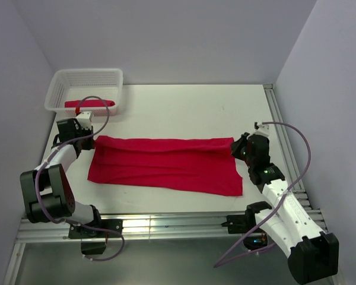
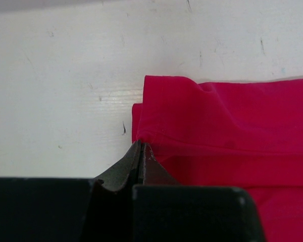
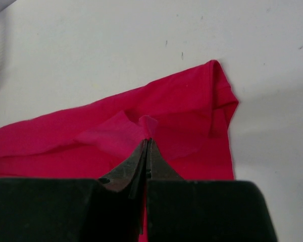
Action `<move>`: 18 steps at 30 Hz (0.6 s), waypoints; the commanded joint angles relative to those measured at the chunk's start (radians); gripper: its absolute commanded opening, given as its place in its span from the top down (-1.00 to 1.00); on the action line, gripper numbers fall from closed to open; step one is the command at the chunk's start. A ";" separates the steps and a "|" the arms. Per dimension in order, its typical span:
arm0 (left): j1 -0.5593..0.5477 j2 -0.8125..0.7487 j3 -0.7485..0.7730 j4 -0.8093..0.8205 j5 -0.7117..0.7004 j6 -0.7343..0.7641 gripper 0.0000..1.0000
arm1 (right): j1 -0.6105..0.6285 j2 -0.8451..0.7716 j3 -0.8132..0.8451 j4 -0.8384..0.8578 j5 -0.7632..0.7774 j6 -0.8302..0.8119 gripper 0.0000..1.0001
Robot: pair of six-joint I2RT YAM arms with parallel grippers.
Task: Roll the t-shirts
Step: Fold the tshirt
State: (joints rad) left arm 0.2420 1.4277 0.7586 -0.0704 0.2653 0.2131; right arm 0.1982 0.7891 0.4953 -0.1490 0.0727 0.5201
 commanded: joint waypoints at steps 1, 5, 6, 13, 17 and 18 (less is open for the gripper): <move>0.005 0.002 0.002 -0.008 0.040 0.022 0.99 | -0.003 -0.042 -0.021 -0.014 -0.040 0.018 1.00; 0.005 0.043 0.036 -0.039 0.052 0.022 0.99 | -0.005 -0.070 -0.040 -0.023 -0.068 0.026 1.00; 0.005 0.045 0.038 -0.042 0.054 0.023 0.99 | -0.005 -0.073 -0.047 -0.026 -0.068 0.026 1.00; 0.005 0.030 0.022 -0.040 0.009 0.037 0.99 | -0.005 -0.108 -0.072 -0.069 -0.093 0.017 1.00; 0.005 0.002 -0.007 -0.035 -0.008 0.046 0.99 | -0.005 -0.139 -0.093 -0.075 -0.114 0.020 1.00; 0.005 -0.006 -0.013 -0.032 -0.012 0.048 0.99 | -0.005 -0.145 -0.103 -0.078 -0.116 0.027 1.00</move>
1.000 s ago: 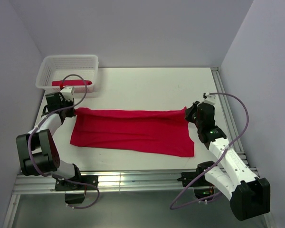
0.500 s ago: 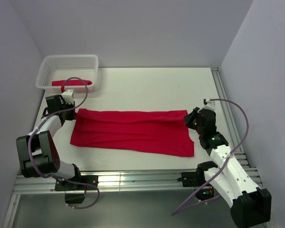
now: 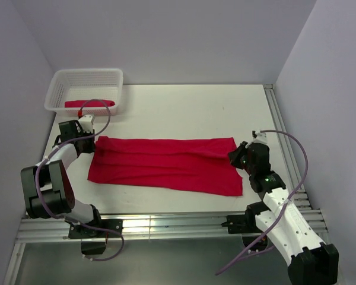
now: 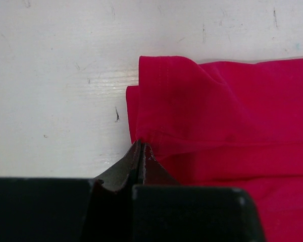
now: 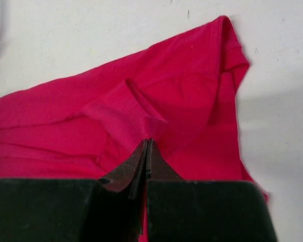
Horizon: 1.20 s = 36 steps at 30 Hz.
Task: Roll the t-shirts
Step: Fold the tshirt
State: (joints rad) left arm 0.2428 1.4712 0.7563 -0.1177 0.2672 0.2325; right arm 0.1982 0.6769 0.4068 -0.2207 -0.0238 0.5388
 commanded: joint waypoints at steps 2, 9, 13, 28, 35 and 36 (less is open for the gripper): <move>0.004 -0.074 -0.029 0.023 -0.017 0.033 0.99 | -0.005 -0.042 -0.022 -0.006 -0.030 0.029 1.00; 0.006 -0.107 -0.061 0.020 -0.017 0.050 0.99 | -0.005 -0.005 -0.060 -0.034 -0.079 0.110 1.00; 0.006 -0.133 -0.081 0.021 -0.023 0.056 0.99 | -0.005 -0.036 -0.088 -0.040 -0.096 0.156 1.00; 0.009 -0.256 -0.172 0.108 -0.224 0.102 0.02 | -0.003 -0.065 -0.036 -0.256 0.013 0.256 0.13; 0.023 -0.282 -0.094 0.021 -0.085 0.119 -0.14 | -0.003 0.087 0.055 -0.140 -0.051 0.178 0.14; 0.021 -0.279 -0.075 0.001 -0.050 0.122 -0.15 | -0.003 0.126 0.066 -0.087 -0.077 0.162 0.14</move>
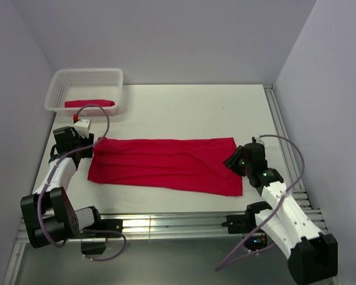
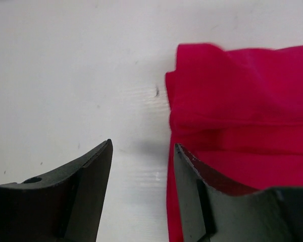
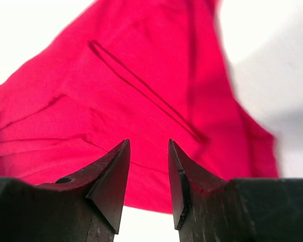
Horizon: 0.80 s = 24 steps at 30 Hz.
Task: Roll the t-shirts
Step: Fold the tshirt
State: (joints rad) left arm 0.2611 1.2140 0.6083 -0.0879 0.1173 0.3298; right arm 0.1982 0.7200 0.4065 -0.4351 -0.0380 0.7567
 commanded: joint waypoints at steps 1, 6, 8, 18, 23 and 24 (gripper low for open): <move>0.003 -0.018 0.112 -0.051 0.186 0.028 -0.15 | -0.002 0.152 0.075 0.153 -0.078 -0.097 0.14; -0.045 0.096 0.228 -0.125 0.249 -0.003 -0.17 | 0.030 0.382 0.181 0.261 -0.111 -0.206 0.19; -0.060 0.131 0.260 -0.121 0.257 -0.029 -0.16 | 0.053 0.453 0.245 0.272 -0.112 -0.224 0.19; -0.066 0.254 0.265 -0.076 0.304 -0.066 -0.17 | 0.145 0.800 0.509 0.216 -0.001 -0.332 0.16; -0.066 0.236 0.205 -0.021 0.306 -0.077 -0.17 | 0.164 0.883 0.595 0.170 0.030 -0.361 0.16; -0.066 0.217 0.196 -0.015 0.306 -0.075 -0.17 | 0.171 0.892 0.601 0.161 0.036 -0.362 0.16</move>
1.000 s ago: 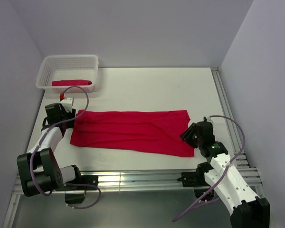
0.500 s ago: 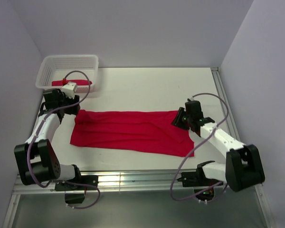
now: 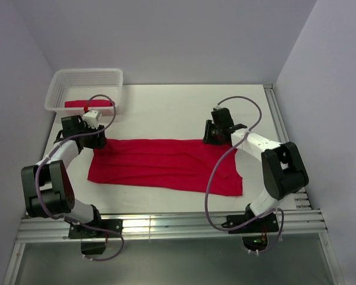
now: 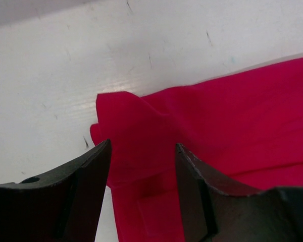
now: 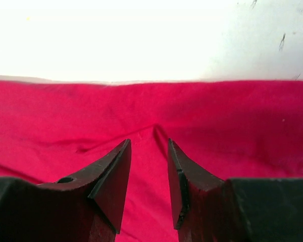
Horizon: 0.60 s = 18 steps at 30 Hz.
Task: Roll the t-shirts
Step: Fold the tshirt
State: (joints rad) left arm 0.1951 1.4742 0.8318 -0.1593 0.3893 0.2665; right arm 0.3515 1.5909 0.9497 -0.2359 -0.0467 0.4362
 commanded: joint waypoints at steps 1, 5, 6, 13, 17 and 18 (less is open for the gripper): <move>0.000 -0.054 -0.046 0.064 0.036 -0.010 -0.17 | 0.021 0.038 0.064 -0.042 0.068 -0.045 0.16; 0.000 -0.112 -0.085 0.098 0.022 -0.016 -0.19 | 0.033 0.072 0.070 -0.042 0.070 -0.045 0.16; 0.000 -0.126 -0.088 0.099 0.016 -0.016 -0.20 | 0.037 0.081 0.069 -0.034 0.070 -0.045 0.16; 0.000 -0.134 -0.089 0.089 0.022 -0.018 -0.21 | 0.066 0.112 0.066 -0.022 0.079 -0.033 0.17; 0.000 -0.135 -0.092 0.087 0.017 -0.018 -0.21 | 0.069 0.122 0.073 -0.019 0.079 -0.033 0.40; 0.001 -0.135 -0.092 0.089 0.016 -0.016 -0.21 | 0.069 0.121 0.073 -0.020 0.082 -0.031 0.55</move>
State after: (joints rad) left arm 0.1951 1.3598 0.7406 -0.1009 0.3946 0.2642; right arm 0.4137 1.7027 0.9836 -0.2665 0.0116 0.4080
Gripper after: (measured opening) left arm 0.603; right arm 0.258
